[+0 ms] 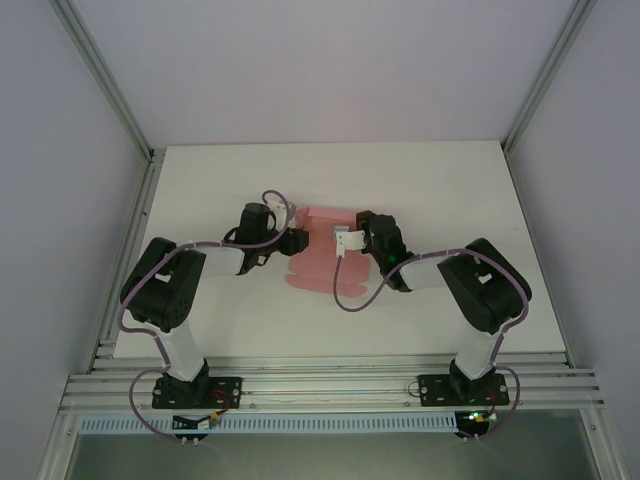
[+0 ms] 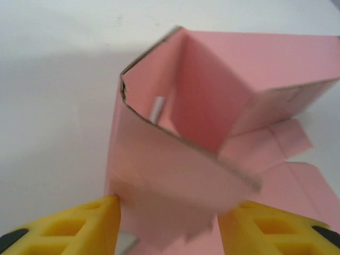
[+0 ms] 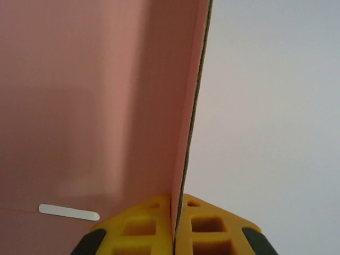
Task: Assemble paper box
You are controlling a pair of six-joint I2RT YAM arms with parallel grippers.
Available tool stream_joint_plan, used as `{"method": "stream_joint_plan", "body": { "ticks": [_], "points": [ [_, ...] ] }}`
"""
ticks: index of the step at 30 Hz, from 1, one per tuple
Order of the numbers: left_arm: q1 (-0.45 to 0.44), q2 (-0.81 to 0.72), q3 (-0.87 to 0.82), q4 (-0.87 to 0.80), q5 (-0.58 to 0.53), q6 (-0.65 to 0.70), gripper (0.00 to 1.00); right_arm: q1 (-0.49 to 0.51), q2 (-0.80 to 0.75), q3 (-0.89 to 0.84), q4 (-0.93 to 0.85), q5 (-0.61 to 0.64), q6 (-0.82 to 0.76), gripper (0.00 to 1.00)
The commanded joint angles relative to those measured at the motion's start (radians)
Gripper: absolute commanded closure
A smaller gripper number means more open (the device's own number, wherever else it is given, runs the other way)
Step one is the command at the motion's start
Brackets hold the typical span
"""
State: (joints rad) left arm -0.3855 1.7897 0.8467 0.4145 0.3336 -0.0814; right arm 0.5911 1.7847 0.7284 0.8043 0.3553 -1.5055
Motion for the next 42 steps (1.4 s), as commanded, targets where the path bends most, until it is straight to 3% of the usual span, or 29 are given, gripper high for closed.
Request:
{"method": "stream_joint_plan", "body": {
  "ticks": [1,3,7,13,18,22,25,29,31,33,36,42],
  "points": [
    [-0.005,-0.008,0.020,-0.071,-0.152,-0.004,0.48,0.016,-0.002,-0.003,-0.114,-0.042,-0.024,1.00],
    [-0.005,-0.029,-0.006,-0.066,-0.160,-0.005,0.47,0.014,0.000,0.000,-0.117,-0.042,-0.024,1.00],
    [0.003,-0.133,-0.121,0.056,0.006,-0.004,0.35,0.008,0.005,0.005,-0.131,-0.038,-0.012,1.00],
    [0.087,-0.273,-0.220,0.136,-0.083,-0.133,0.17,0.003,0.001,0.003,-0.130,-0.041,-0.005,1.00],
    [0.158,-0.256,-0.148,-0.002,-0.238,-0.228,0.08,0.000,0.013,-0.008,-0.078,-0.036,-0.015,1.00],
    [0.158,-0.107,0.037,-0.209,-0.262,-0.222,0.18,0.002,-0.001,-0.006,-0.094,-0.044,-0.012,1.00],
    [0.158,-0.031,0.046,-0.086,-0.089,-0.191,0.19,0.001,-0.010,-0.006,-0.115,-0.039,-0.005,1.00],
    [0.157,0.021,0.015,0.110,0.273,-0.137,0.23,0.000,-0.016,-0.003,-0.125,-0.034,-0.004,1.00],
    [0.153,0.038,0.006,0.160,0.357,-0.127,0.29,0.000,-0.019,0.000,-0.129,-0.032,-0.005,1.00],
    [0.148,0.052,0.013,0.163,0.389,-0.126,0.35,0.001,-0.023,0.001,-0.132,-0.033,-0.007,1.00],
    [0.125,0.063,0.041,0.124,0.414,-0.107,0.38,0.000,-0.017,0.003,-0.136,-0.033,-0.007,1.00],
    [0.040,0.053,0.089,-0.041,0.247,0.036,0.45,0.000,-0.008,0.009,-0.121,-0.030,-0.016,1.00]
  ]
}}
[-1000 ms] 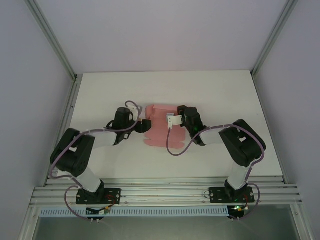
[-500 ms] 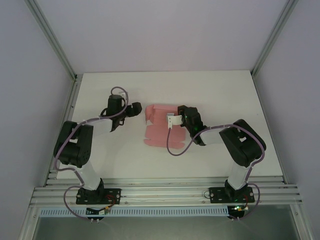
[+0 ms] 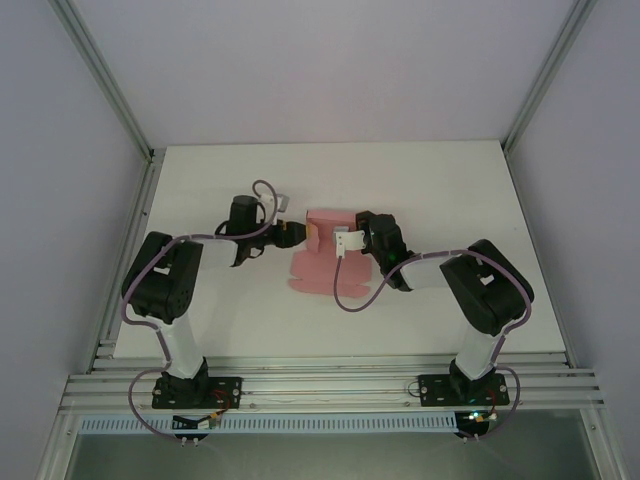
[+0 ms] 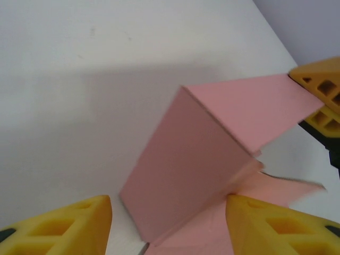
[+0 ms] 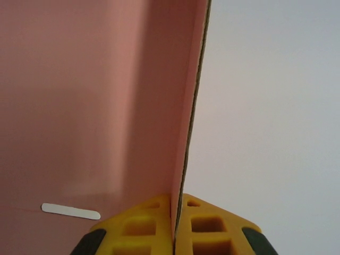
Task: Assemble paper box
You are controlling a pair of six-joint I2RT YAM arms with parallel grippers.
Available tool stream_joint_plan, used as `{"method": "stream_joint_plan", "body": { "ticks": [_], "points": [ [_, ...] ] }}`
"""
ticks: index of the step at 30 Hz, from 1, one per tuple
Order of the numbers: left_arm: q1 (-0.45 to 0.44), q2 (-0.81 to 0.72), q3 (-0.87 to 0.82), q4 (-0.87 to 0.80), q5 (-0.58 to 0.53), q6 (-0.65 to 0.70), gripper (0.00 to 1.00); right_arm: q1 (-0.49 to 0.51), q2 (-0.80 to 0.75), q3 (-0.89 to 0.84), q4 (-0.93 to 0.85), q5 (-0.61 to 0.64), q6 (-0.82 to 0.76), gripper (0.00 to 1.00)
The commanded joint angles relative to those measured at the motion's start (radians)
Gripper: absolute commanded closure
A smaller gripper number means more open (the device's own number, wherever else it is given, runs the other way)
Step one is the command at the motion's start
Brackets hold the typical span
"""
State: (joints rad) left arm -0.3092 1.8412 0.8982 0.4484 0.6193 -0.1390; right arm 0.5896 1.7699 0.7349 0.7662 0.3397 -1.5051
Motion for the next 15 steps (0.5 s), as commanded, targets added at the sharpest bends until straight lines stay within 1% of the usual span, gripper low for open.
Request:
{"method": "stream_joint_plan", "body": {
  "ticks": [1,4,5,9,12,13,15],
  "points": [
    [-0.047,0.009,0.049,-0.097,-0.073,0.103,0.46,0.002,0.005,0.004,-0.076,-0.017,-0.015,1.00],
    [-0.071,0.027,0.066,-0.108,-0.215,0.099,0.49,0.002,-0.003,0.002,-0.088,-0.019,-0.009,1.00],
    [-0.078,0.031,0.069,-0.105,-0.243,0.102,0.49,0.004,-0.005,0.000,-0.089,-0.021,-0.007,1.00],
    [-0.109,0.060,0.096,-0.092,-0.258,0.109,0.50,0.005,-0.007,-0.006,-0.096,-0.027,-0.004,1.00],
    [-0.117,0.084,0.109,-0.078,-0.264,0.095,0.58,0.006,-0.005,-0.011,-0.091,-0.025,-0.007,1.00],
    [-0.118,0.086,0.111,-0.076,-0.281,0.086,0.63,0.007,-0.003,-0.012,-0.088,-0.024,-0.007,1.00],
    [-0.130,0.076,0.094,-0.057,-0.365,0.069,0.75,0.006,0.000,-0.011,-0.081,-0.018,-0.013,1.00]
  ]
}}
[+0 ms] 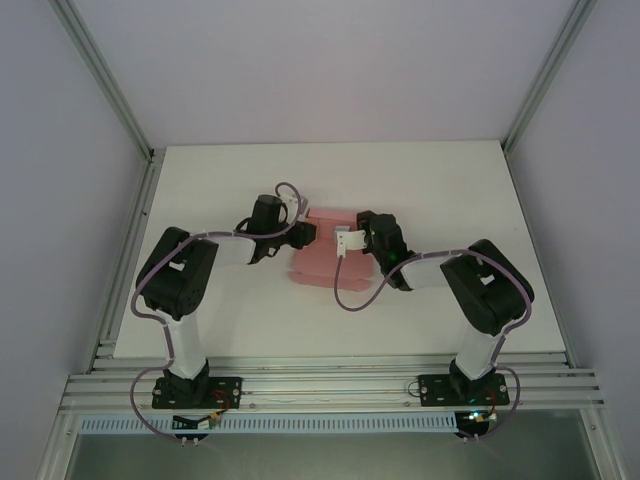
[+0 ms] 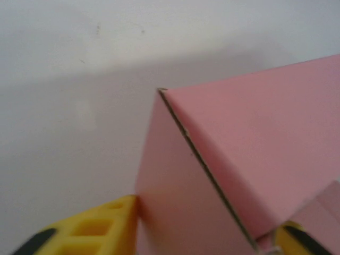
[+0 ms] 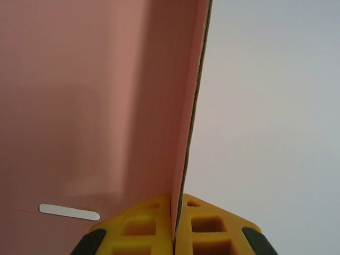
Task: Assemble paper box
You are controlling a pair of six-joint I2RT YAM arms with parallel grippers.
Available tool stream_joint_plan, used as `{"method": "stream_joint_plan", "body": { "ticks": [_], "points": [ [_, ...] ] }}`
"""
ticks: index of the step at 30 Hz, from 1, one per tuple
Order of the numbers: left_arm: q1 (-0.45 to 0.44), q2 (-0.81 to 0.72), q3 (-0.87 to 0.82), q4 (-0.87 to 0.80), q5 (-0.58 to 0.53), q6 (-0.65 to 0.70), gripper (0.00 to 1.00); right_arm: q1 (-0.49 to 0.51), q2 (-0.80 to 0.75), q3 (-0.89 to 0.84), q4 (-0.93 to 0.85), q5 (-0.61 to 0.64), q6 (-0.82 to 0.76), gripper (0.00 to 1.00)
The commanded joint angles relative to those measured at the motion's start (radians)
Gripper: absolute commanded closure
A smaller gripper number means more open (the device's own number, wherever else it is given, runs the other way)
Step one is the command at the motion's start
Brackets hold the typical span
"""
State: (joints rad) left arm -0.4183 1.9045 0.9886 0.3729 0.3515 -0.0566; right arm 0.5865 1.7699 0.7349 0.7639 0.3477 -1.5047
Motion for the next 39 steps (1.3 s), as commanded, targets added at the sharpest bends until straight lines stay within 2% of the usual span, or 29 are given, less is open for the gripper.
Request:
{"method": "stream_joint_plan", "body": {
  "ticks": [1,3,5,6,7,9,11,14,17,22,25,27,29,33,34,35,39],
  "points": [
    [-0.034,0.006,-0.010,0.032,-0.163,-0.018,0.79,0.009,0.000,-0.011,-0.079,-0.023,-0.019,1.00],
    [-0.069,-0.010,-0.022,0.026,-0.337,-0.017,0.88,0.013,0.000,-0.012,-0.071,-0.010,-0.020,1.00],
    [-0.105,-0.008,-0.003,-0.019,-0.522,-0.037,0.89,0.017,-0.005,-0.014,-0.065,0.006,-0.011,1.00],
    [-0.117,0.001,0.024,-0.075,-0.611,-0.071,0.89,0.018,-0.010,-0.014,-0.066,0.008,-0.007,1.00],
    [-0.123,0.011,0.051,-0.130,-0.680,-0.125,0.94,0.022,-0.015,-0.011,-0.070,0.013,0.004,1.00],
    [-0.125,0.028,0.080,-0.210,-0.764,-0.226,0.98,0.027,-0.030,0.001,-0.095,0.026,0.038,1.00],
    [-0.126,0.028,0.064,-0.216,-0.836,-0.304,1.00,0.030,-0.053,0.009,-0.146,0.022,0.065,1.00],
    [-0.132,0.035,0.076,-0.276,-0.931,-0.353,1.00,0.032,-0.079,0.015,-0.217,0.017,0.093,1.00],
    [-0.154,0.064,0.147,-0.445,-1.115,-0.394,1.00,0.031,-0.094,0.008,-0.232,0.029,0.093,1.00],
    [-0.156,0.088,0.187,-0.573,-1.136,-0.436,0.99,0.031,-0.123,0.029,-0.312,0.038,0.127,1.00],
    [-0.163,0.095,0.204,-0.644,-1.256,-0.484,0.99,0.030,-0.144,0.047,-0.352,0.049,0.142,1.00],
    [-0.163,0.099,0.217,-0.704,-1.288,-0.493,0.99,0.030,-0.161,0.060,-0.381,0.044,0.169,1.00],
    [-0.162,0.095,0.205,-0.667,-1.243,-0.457,1.00,0.031,-0.170,0.076,-0.428,0.031,0.210,1.00],
    [-0.161,0.045,0.095,-0.378,-1.014,-0.335,1.00,0.030,-0.153,0.117,-0.447,0.037,0.341,1.00],
    [-0.162,0.034,0.082,-0.347,-0.986,-0.329,1.00,0.029,-0.152,0.123,-0.431,0.039,0.376,0.95],
    [-0.162,0.019,0.073,-0.324,-0.966,-0.323,1.00,0.027,-0.153,0.129,-0.421,0.037,0.413,0.84],
    [-0.161,-0.043,0.031,-0.234,-0.918,-0.282,1.00,0.017,-0.204,0.151,-0.365,0.035,0.554,0.59]
  ]
}}
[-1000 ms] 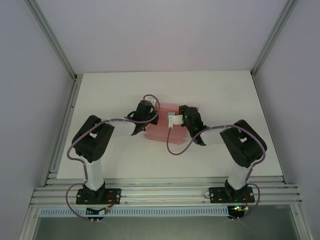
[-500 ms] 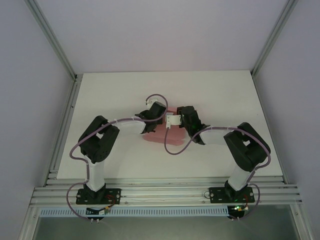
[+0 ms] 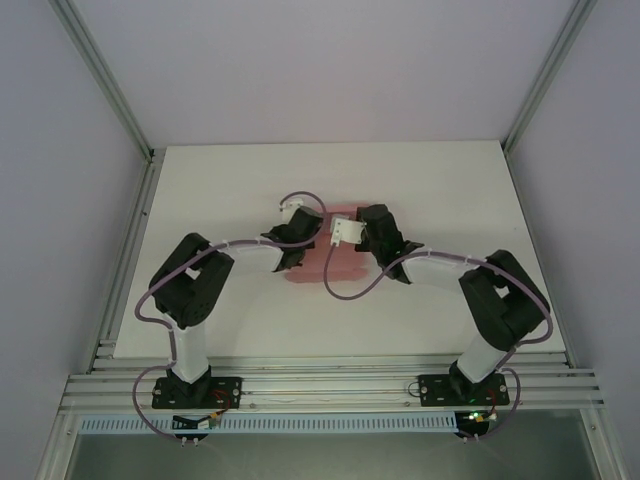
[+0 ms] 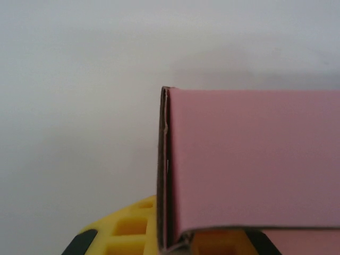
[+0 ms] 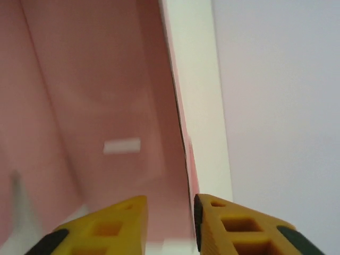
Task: Assemble paper box
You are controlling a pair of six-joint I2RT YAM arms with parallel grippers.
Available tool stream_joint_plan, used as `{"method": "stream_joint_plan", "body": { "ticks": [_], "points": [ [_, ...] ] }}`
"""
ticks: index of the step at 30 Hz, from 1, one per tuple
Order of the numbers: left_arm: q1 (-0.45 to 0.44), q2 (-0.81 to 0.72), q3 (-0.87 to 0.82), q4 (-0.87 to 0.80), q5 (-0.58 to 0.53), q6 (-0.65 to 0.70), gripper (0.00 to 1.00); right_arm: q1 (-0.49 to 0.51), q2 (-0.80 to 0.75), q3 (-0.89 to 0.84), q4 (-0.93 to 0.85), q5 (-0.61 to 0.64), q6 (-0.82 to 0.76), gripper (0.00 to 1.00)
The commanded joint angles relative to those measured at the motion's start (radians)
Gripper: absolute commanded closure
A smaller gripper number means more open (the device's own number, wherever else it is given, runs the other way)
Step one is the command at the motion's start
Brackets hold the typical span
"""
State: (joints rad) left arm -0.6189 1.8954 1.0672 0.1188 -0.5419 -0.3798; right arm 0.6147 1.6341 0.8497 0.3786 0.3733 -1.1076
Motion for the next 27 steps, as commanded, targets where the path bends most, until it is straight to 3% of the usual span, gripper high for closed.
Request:
{"method": "stream_joint_plan", "body": {
  "ticks": [1,2,5,10,14,19,27],
  "points": [
    [0.042,-0.053,-0.061,0.040,-0.014,0.045,1.00,-0.017,-0.096,0.039,0.034,0.010,0.200,0.53],
    [0.046,-0.071,-0.077,0.067,0.014,0.053,1.00,-0.030,-0.135,0.048,0.030,0.002,0.257,0.45],
    [0.053,-0.136,-0.138,0.157,0.072,0.068,1.00,-0.089,-0.266,0.107,-0.129,-0.074,0.466,0.00],
    [0.059,-0.274,-0.275,0.352,0.233,0.103,1.00,-0.228,-0.391,0.223,-0.428,-0.270,0.846,0.00],
    [0.059,-0.383,-0.378,0.493,0.385,0.122,1.00,-0.234,-0.413,0.252,-0.566,-0.450,0.830,0.00],
    [0.059,-0.476,-0.429,0.515,0.451,0.143,1.00,-0.234,-0.447,0.237,-0.632,-0.671,0.771,0.00],
    [0.059,-0.513,-0.444,0.527,0.534,0.166,1.00,-0.232,-0.386,0.249,-0.640,-0.688,0.792,0.00]
  ]
}}
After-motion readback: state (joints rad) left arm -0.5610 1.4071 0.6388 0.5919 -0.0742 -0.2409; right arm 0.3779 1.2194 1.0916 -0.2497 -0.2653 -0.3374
